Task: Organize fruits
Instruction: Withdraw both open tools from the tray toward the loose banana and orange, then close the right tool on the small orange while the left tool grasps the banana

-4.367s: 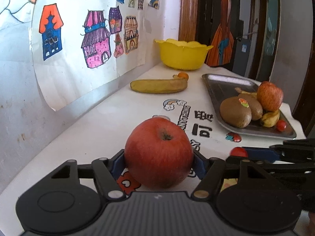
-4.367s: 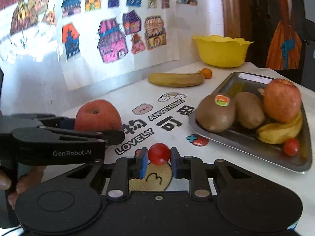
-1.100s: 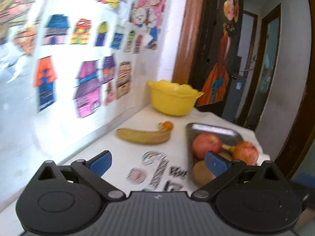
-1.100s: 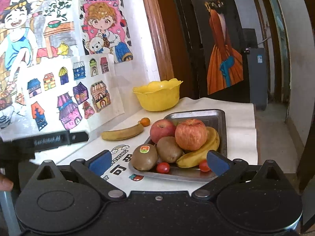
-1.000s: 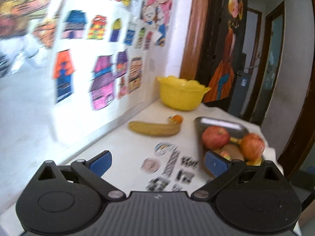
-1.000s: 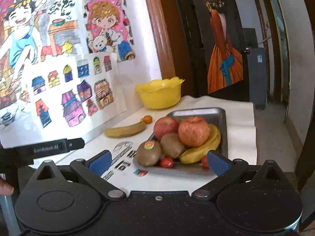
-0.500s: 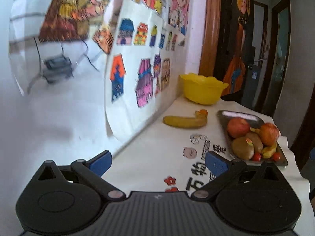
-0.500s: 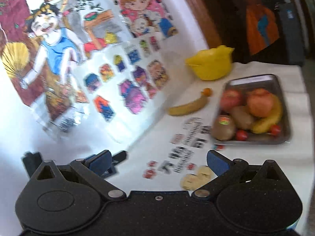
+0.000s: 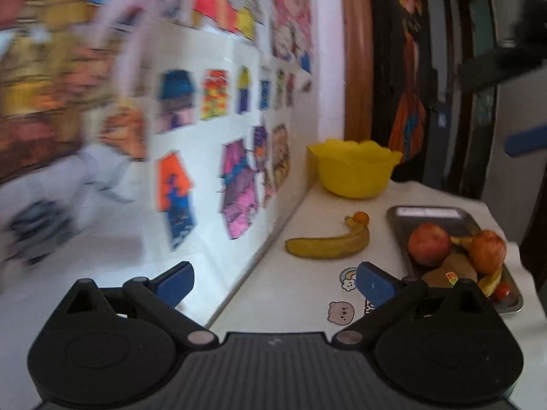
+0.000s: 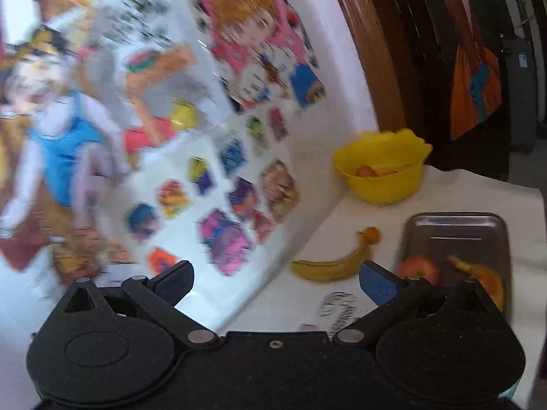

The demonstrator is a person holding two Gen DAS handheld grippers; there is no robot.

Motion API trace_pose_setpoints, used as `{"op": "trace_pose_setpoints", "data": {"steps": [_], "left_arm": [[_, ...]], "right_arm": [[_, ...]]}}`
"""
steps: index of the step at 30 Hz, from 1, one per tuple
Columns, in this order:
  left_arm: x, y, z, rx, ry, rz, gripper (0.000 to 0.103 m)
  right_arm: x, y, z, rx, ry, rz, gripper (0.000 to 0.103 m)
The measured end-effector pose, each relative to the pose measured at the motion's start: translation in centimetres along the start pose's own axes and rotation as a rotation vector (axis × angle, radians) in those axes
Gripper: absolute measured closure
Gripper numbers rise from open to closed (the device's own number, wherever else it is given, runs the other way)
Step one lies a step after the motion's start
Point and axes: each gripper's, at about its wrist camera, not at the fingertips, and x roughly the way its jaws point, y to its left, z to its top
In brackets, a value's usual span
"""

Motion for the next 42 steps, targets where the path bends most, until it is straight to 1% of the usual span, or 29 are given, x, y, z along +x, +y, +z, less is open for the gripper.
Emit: {"op": "trace_pose_setpoints", "data": {"steps": [3,5,7,10,13,15,17,19,20,21,22,24,26,29,30,32,35,38,42], "left_arm": [[2.5,-1.2,0.3,0.035,-0.005,-0.012,0.000],[4.2,-2.0,0.6,0.059,-0.001,-0.017,0.000],[6.0,-2.6,1.1,0.072,0.015,-0.026,0.000],[8.7,-3.4,1.6,0.102,0.027,-0.062,0.000],[11.4,-4.5,1.9,0.154,0.018,-0.076,0.000],[13.2,-5.3,1.9,0.189,0.025,-0.099,0.000],[14.8,-6.0,1.8,0.224,0.034,-0.141,0.000],[16.1,-6.8,1.6,0.269,0.026,-0.150,0.000],[16.6,-7.1,1.5,0.293,0.021,-0.155,0.000],[17.1,-7.4,1.3,0.311,0.018,-0.161,0.000],[17.6,-7.5,1.3,0.324,0.017,-0.168,0.000],[18.5,-7.7,1.3,0.334,0.019,-0.176,0.000],[19.3,-7.8,1.2,0.341,0.028,-0.179,0.000],[20.2,-7.8,1.0,0.346,0.051,-0.201,0.001],[20.6,-7.7,0.9,0.346,0.057,-0.209,0.003],[21.0,-7.8,0.8,0.356,0.070,-0.236,0.005],[21.4,-7.6,0.7,0.335,0.083,-0.272,0.007],[22.3,-7.8,0.9,0.347,0.106,-0.276,0.011],[23.2,-8.1,0.9,0.351,0.142,-0.285,0.020]], "right_arm": [[3.4,-2.2,1.7,-0.012,0.068,-0.056,0.001],[5.9,-3.7,2.2,-0.018,0.125,-0.068,0.001],[8.7,-5.3,2.8,-0.021,0.197,-0.051,0.001],[12.8,-7.6,3.6,-0.005,0.294,0.002,0.001],[16.3,-9.9,4.3,0.042,0.330,0.033,0.001],[18.8,-11.7,4.7,0.091,0.340,0.062,0.001],[21.2,-13.3,5.0,0.144,0.347,0.079,0.002],[23.3,-14.7,5.2,0.176,0.346,0.092,0.008],[24.4,-15.4,5.2,0.183,0.347,0.096,0.009],[25.1,-15.9,5.3,0.187,0.350,0.093,0.013],[25.9,-16.3,5.3,0.189,0.353,0.088,0.017],[27.4,-17.1,5.2,0.202,0.359,0.083,0.020],[28.4,-17.5,5.2,0.205,0.364,0.078,0.025],[29.3,-17.5,5.1,0.188,0.361,0.045,0.034],[29.7,-17.6,5.1,0.183,0.364,0.030,0.039],[30.2,-17.7,4.9,0.177,0.366,0.008,0.040],[30.7,-18.0,4.5,0.185,0.363,-0.003,0.042],[30.9,-17.9,4.3,0.172,0.355,-0.009,0.047],[31.0,-17.7,4.2,0.156,0.355,-0.009,0.055]]}}
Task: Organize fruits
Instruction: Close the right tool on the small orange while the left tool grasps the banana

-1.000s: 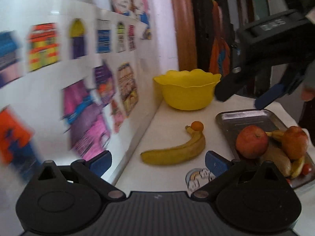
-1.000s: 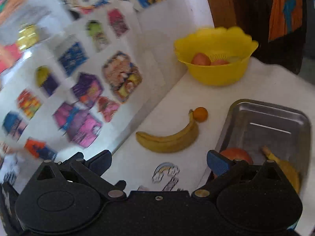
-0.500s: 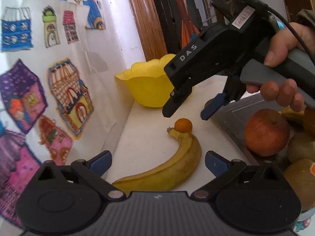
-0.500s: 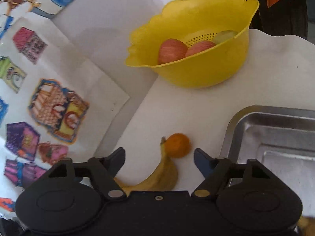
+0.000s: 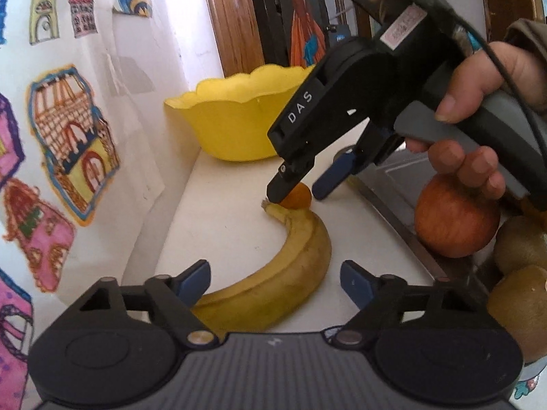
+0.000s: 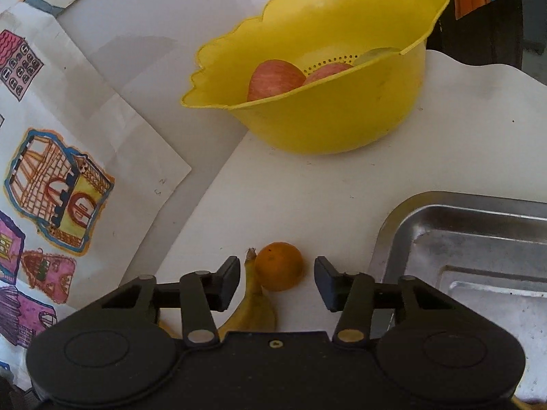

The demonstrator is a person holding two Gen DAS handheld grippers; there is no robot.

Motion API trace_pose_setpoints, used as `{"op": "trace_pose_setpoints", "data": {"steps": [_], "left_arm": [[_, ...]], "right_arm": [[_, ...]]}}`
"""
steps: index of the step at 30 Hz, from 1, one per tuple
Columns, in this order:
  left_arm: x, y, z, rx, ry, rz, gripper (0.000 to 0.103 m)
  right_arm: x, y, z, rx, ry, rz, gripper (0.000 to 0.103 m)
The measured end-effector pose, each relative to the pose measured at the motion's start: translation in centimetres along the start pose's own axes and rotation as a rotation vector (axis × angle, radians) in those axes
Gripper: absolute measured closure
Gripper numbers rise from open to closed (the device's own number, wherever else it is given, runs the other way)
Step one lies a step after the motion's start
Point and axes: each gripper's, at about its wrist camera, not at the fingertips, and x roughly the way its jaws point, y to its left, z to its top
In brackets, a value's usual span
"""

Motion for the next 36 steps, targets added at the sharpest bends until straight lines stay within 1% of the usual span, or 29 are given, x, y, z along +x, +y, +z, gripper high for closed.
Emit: {"op": "trace_pose_setpoints", "data": {"steps": [5,7,9,10,13,15,19,21,22,26,29,33,35,36], "left_arm": [[0.7,-0.3,0.3,0.019,0.031,0.006,0.021],[0.8,-0.4,0.4,0.025,0.042,0.017,0.026],[0.7,-0.5,0.5,0.026,0.048,0.020,0.029],[0.7,-0.5,0.6,0.027,0.046,0.018,0.030],[0.4,-1.0,0.6,0.054,0.048,0.024,0.037],[0.4,-1.3,0.9,0.062,0.065,0.035,0.040],[-0.1,-0.7,1.3,0.014,0.100,0.027,0.044],[-0.5,-0.3,1.3,-0.008,0.111,0.025,0.051],[-0.6,-0.1,1.3,-0.017,0.117,0.025,0.053],[-0.5,0.7,1.3,-0.049,0.134,0.024,0.053],[0.0,1.1,1.3,-0.052,0.145,0.028,0.048],[1.0,1.7,1.9,-0.066,0.126,0.017,0.044],[1.7,1.8,1.9,-0.082,0.118,0.011,0.045],[1.5,1.6,1.6,-0.089,0.114,0.004,0.051]], "right_arm": [[0.0,0.4,-0.3,-0.034,-0.004,-0.010,0.062],[0.1,0.7,-0.4,-0.052,-0.009,-0.025,0.065],[0.0,0.7,-0.5,-0.059,-0.012,-0.028,0.066],[-0.1,0.7,-0.6,-0.052,-0.011,-0.026,0.068],[-0.2,0.5,-0.5,-0.033,-0.005,-0.015,0.069],[-0.4,0.5,-0.6,-0.031,0.000,-0.011,0.069],[-1.1,0.9,-1.0,-0.046,0.005,-0.014,0.069],[-1.4,1.1,-1.3,-0.052,0.009,-0.010,0.069],[-1.7,1.2,-1.5,-0.056,0.012,-0.010,0.069],[-1.9,1.8,-2.2,-0.074,0.022,-0.018,0.069],[-2.1,2.1,-2.5,-0.083,0.031,-0.012,0.069],[-1.7,2.2,-2.6,-0.107,0.032,-0.025,0.069],[-1.3,1.8,-2.6,-0.097,0.038,-0.026,0.069],[-1.1,1.6,-2.6,-0.090,0.042,-0.023,0.069]]}}
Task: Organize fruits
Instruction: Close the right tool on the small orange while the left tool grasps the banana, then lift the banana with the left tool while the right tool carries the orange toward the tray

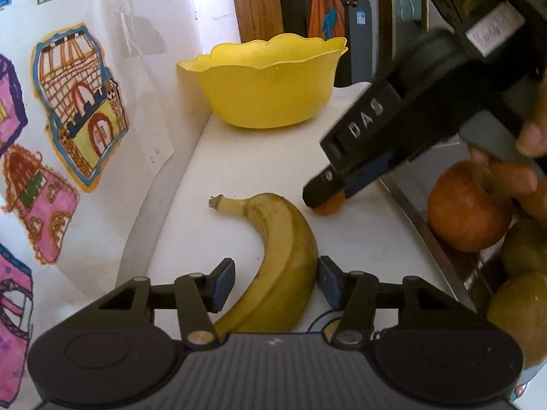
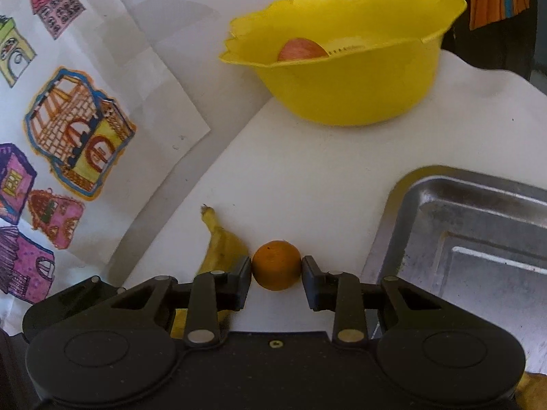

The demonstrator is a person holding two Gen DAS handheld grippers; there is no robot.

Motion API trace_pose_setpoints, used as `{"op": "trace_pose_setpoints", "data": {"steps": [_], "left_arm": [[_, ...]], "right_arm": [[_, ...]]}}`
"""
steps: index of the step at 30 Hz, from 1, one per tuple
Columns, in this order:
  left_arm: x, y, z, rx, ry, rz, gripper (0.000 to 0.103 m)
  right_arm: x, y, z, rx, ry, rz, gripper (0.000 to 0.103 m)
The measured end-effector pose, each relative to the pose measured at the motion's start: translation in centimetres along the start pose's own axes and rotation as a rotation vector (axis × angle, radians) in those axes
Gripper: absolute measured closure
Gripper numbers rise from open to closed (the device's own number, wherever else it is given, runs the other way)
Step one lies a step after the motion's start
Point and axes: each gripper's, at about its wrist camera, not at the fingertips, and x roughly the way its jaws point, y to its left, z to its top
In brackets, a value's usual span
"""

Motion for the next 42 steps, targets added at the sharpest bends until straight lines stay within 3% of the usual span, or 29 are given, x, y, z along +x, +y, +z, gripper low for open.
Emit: {"op": "trace_pose_setpoints", "data": {"steps": [4,11,17,21,24,33,42], "left_arm": [[-0.1,-0.2,-0.3,-0.019,-0.003,-0.009,0.056],[-2.2,-0.4,-1.5,-0.155,0.063,0.004,0.057],[-6.1,-1.4,-5.1,-0.222,0.075,0.044,0.057],[-8.8,-1.8,-7.5,-0.275,0.086,0.071,0.057],[-10.8,-2.0,-9.4,-0.301,0.093,0.073,0.057],[-16.3,-4.2,-14.1,-0.298,0.080,0.082,0.058],[-17.1,-5.8,-15.0,-0.314,0.061,0.082,0.062]], "right_arm": [[-0.1,-0.3,-0.1,0.023,0.006,0.012,0.069],[-0.8,1.0,-1.4,-0.019,0.059,-0.004,0.069],[-2.3,4.7,-4.7,-0.229,-0.009,-0.076,0.069],[-2.1,7.8,-7.8,-0.348,0.024,-0.059,0.069],[-2.8,9.7,-10.4,-0.466,-0.001,-0.091,0.069],[-8.2,9.4,-19.5,-0.527,-0.022,-0.051,0.069],[-11.8,9.4,-27.0,-0.539,-0.141,-0.075,0.069]]}}
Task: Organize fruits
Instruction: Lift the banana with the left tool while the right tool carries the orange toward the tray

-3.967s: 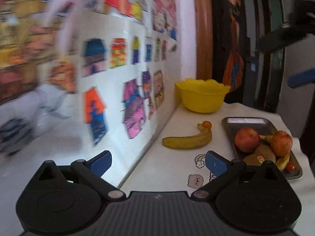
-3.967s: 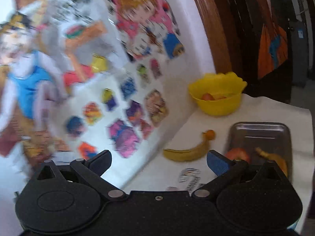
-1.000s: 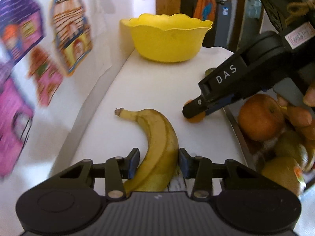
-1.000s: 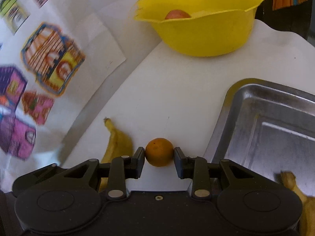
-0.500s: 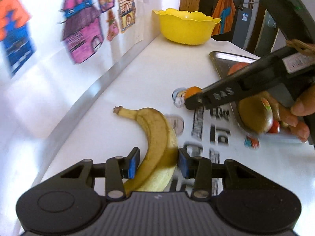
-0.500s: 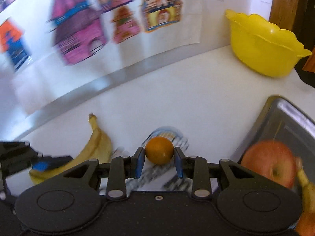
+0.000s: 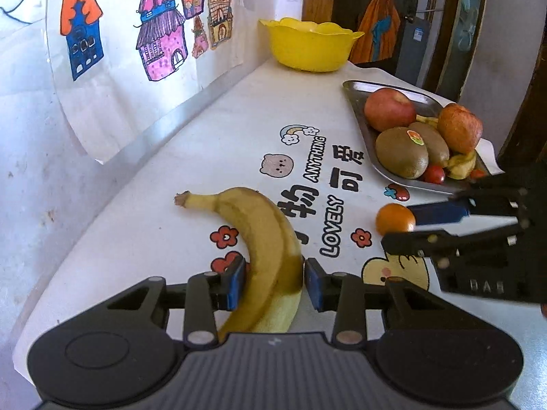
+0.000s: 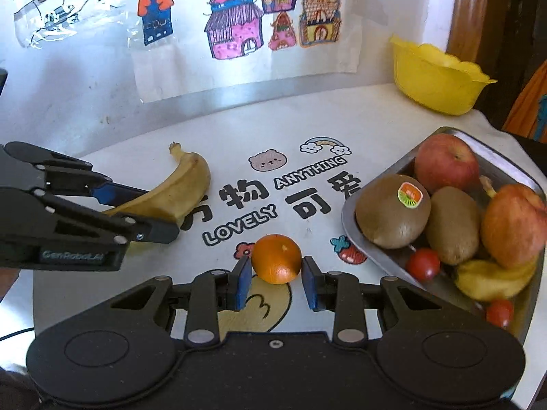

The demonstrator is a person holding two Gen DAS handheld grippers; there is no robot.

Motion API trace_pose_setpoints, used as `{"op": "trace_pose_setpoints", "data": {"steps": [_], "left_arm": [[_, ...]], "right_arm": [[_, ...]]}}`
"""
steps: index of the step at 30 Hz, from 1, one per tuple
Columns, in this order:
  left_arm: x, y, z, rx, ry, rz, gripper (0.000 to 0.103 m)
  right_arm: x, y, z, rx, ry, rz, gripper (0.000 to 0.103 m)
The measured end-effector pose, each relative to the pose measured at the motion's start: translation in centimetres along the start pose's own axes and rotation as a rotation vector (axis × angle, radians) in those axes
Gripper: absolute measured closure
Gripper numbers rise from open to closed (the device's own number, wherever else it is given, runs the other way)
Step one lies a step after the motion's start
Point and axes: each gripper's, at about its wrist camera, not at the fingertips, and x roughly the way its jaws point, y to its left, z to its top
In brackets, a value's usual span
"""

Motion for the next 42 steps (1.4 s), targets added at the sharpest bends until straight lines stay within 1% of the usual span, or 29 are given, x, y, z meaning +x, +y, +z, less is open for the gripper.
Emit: {"op": "trace_pose_setpoints", "data": {"steps": [3,5,7,13,16,19,23,24,25,26,27,29,31,36,39,42], "left_arm": [[-0.2,-0.1,-0.3,0.003,-0.014,-0.002,0.061],[0.1,-0.2,-0.1,0.017,-0.023,0.011,0.061],[0.3,-0.4,-0.1,0.031,-0.029,0.022,0.058],[0.8,-0.2,0.0,0.016,-0.042,0.031,0.049],[0.9,-0.5,0.0,0.016,-0.047,0.032,0.043],[1.0,-1.1,-0.2,0.023,-0.055,0.053,0.043],[0.9,-1.1,-0.3,0.011,-0.064,0.064,0.043],[0.9,-1.1,-0.2,0.010,-0.064,0.065,0.046],[0.9,-1.2,-0.3,0.011,-0.066,0.064,0.048],[0.8,-1.2,-0.3,0.014,-0.068,0.063,0.053],[0.8,-1.3,-0.3,0.016,-0.069,0.062,0.059],[0.7,-1.4,-0.3,0.016,-0.073,0.073,0.064],[0.7,-1.2,-0.3,0.005,-0.074,0.068,0.064],[0.4,-1.3,-0.4,-0.023,-0.079,0.026,0.065],[-0.1,-1.6,-0.6,-0.046,-0.109,-0.008,0.065],[-0.6,-2.3,-0.6,-0.045,-0.148,-0.030,0.065]], "right_arm": [[-0.1,0.7,-0.8,0.011,-0.037,-0.002,0.069],[0.1,0.8,-1.1,0.032,-0.056,-0.008,0.069],[0.3,0.7,-1.5,0.055,-0.072,-0.004,0.066],[0.3,1.0,-2.0,0.076,-0.110,-0.032,0.066],[0.2,1.3,-2.5,0.075,-0.132,-0.038,0.063],[0.3,1.5,-2.6,0.082,-0.146,-0.048,0.063],[0.3,1.9,-2.9,0.076,-0.165,-0.062,0.063],[0.3,1.8,-3.0,0.080,-0.169,-0.063,0.063],[0.2,1.8,-3.0,0.086,-0.171,-0.063,0.066],[0.2,1.8,-3.0,0.089,-0.174,-0.063,0.068],[0.2,1.8,-3.0,0.094,-0.176,-0.063,0.068],[0.2,1.8,-3.1,0.109,-0.182,-0.062,0.069],[0.1,1.7,-3.1,0.114,-0.183,-0.059,0.069],[-0.6,1.2,-3.5,0.156,-0.192,-0.053,0.069],[-2.0,0.6,-4.1,0.204,-0.225,-0.072,0.069],[-3.4,-0.3,-5.0,0.254,-0.249,-0.090,0.069]]}}
